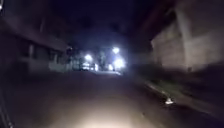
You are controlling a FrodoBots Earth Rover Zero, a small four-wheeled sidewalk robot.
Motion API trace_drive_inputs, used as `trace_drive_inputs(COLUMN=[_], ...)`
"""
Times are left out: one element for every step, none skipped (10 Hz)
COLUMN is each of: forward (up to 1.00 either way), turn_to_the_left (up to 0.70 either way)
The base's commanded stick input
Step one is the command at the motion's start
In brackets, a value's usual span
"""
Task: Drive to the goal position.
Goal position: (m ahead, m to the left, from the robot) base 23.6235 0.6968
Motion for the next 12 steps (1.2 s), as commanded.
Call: trace_drive_inputs(forward=[0.7, 0.7, 0.7, 0.7, 0.7, 0.7, 0.7, 0.7, 0.7, 0.7, 0.7, 0.7], turn_to_the_left=[0.0, 0.0, -0.05, -0.19, -0.34, -0.35, -0.3, -0.22, -0.13, -0.04, 0.0, 0.0])
